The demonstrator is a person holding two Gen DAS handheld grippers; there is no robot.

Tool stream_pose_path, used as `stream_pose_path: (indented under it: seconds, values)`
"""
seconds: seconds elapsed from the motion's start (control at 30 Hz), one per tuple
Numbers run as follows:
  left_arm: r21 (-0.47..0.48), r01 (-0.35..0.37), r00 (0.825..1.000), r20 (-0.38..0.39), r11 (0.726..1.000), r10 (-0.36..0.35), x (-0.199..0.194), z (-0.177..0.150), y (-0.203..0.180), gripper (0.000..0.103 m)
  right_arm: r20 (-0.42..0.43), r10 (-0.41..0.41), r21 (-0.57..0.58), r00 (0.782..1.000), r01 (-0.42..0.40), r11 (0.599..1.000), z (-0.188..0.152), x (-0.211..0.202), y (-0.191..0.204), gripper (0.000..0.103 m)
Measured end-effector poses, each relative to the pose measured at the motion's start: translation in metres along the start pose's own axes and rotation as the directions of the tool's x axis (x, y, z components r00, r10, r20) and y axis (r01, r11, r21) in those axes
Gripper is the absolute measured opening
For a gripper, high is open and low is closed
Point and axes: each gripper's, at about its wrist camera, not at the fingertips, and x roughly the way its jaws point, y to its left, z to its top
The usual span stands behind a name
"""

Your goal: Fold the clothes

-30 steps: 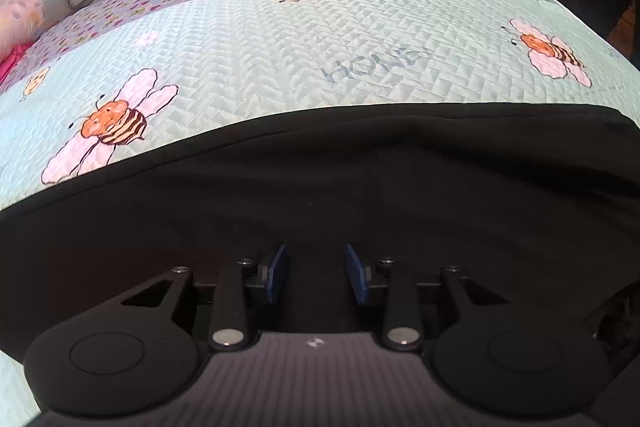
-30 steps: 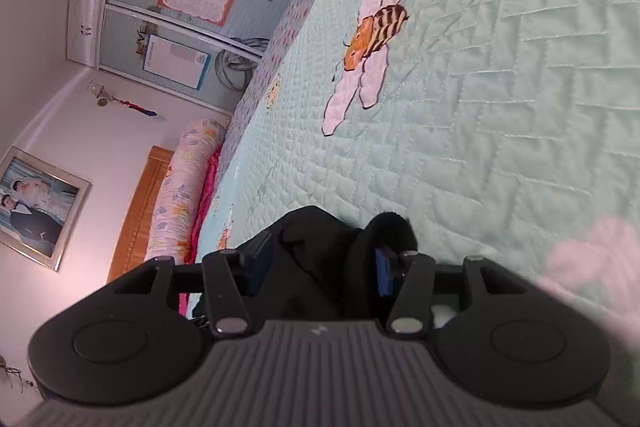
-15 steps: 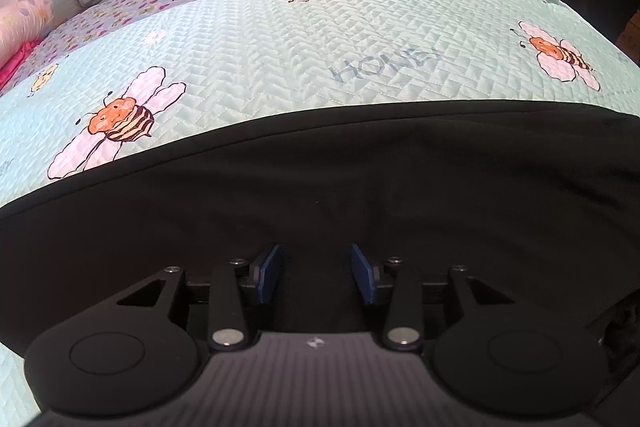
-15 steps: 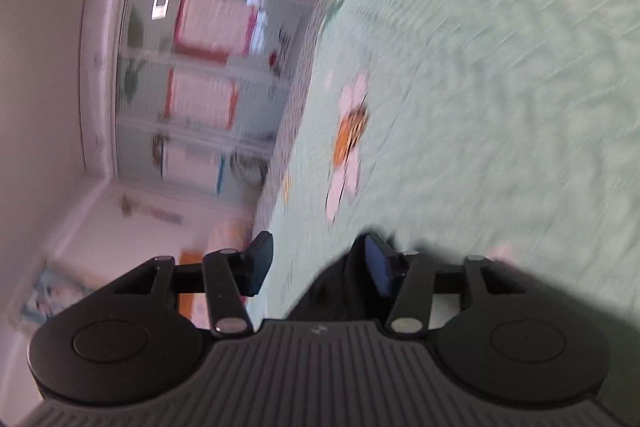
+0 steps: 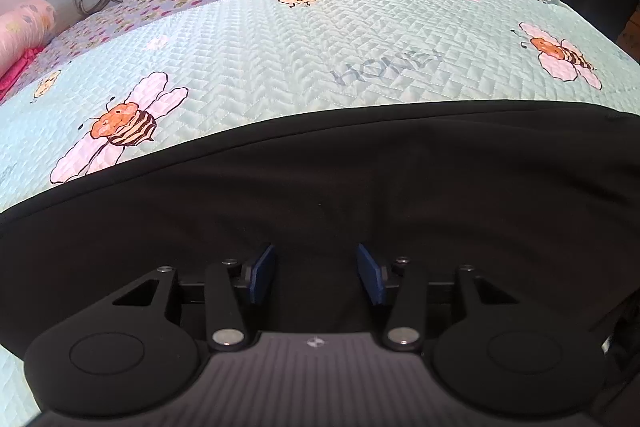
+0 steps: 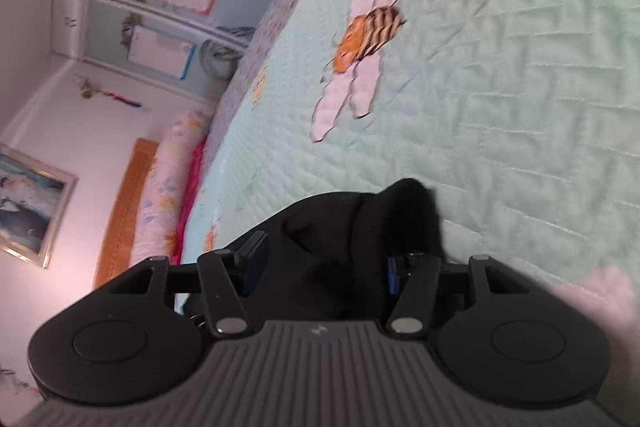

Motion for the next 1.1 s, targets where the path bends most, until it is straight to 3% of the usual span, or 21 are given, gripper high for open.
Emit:
stream_pose_path:
  seconds: [0.1, 0.2, 0.33, 0.4, 0.47, 0.53, 0.57, 0.63, 0.73, 0.9, 1.1]
  values:
    - [0.008, 0.003, 1.0, -0.002, 1.0, -0.003, 0.001, 0.001, 0.001, 0.053, 0.005, 0.036, 0.043, 0.999, -0.036, 0.998, 0.002, 0.003, -0.006, 0.058]
    - [-0.011, 0.003, 1.0, -0.007, 1.0, -0.003, 0.003, 0.001, 0.005, 0.059, 0.194, 0.108, 0.119, 0.975, -0.133, 0.984, 0.006, -0.009, -0.023, 0.054]
    - [-0.005, 0.007, 1.0, -0.012, 1.0, -0.007, 0.004, 0.002, 0.007, 0.063, 0.168, 0.026, 0.098, 0.985, -0.043, 0.994, 0.009, -0.003, -0.027, 0.036]
    - [-0.004, 0.006, 1.0, -0.01, 1.0, -0.006, 0.005, 0.002, 0.009, 0.067, 0.147, 0.039, 0.1, 0.988, -0.054, 0.993, 0.012, -0.008, -0.029, 0.036]
    - [-0.01, -0.001, 1.0, -0.001, 1.0, 0.001, 0.006, 0.0, 0.013, 0.079, 0.139, 0.028, 0.114, 0.99, -0.044, 0.993, 0.012, -0.02, -0.03, 0.036]
    - [-0.027, 0.001, 1.0, 0.009, 1.0, -0.001, 0.007, -0.002, 0.017, 0.082, 0.132, 0.013, 0.127, 0.991, -0.03, 0.991, 0.012, -0.032, -0.032, 0.037]
    - [-0.045, 0.008, 1.0, 0.018, 0.999, -0.007, 0.006, -0.003, 0.02, 0.081, 0.142, -0.01, 0.125, 0.99, -0.008, 0.992, 0.007, -0.044, -0.03, 0.037]
    - [-0.062, -0.002, 0.999, 0.032, 0.998, 0.004, 0.0, -0.008, 0.023, 0.081, 0.169, -0.063, 0.117, 0.984, 0.044, 0.992, -0.006, -0.07, -0.025, 0.048]
    - [-0.089, -0.005, 0.999, 0.054, 0.996, 0.01, -0.014, -0.016, 0.026, 0.073, 0.179, -0.123, 0.077, 0.976, 0.111, 0.991, -0.032, -0.104, -0.014, 0.062]
    - [-0.117, 0.044, 0.994, 0.101, 0.992, -0.032, -0.058, -0.039, 0.024, 0.069, 0.118, -0.128, -0.107, 0.985, 0.141, 0.984, -0.11, -0.143, 0.011, 0.063]
    - [-0.013, 0.14, 0.985, 0.103, 0.99, -0.138, -0.105, -0.082, -0.006, 0.07, 0.037, -0.109, -0.221, 0.993, 0.115, 0.969, -0.142, -0.142, 0.021, 0.062]
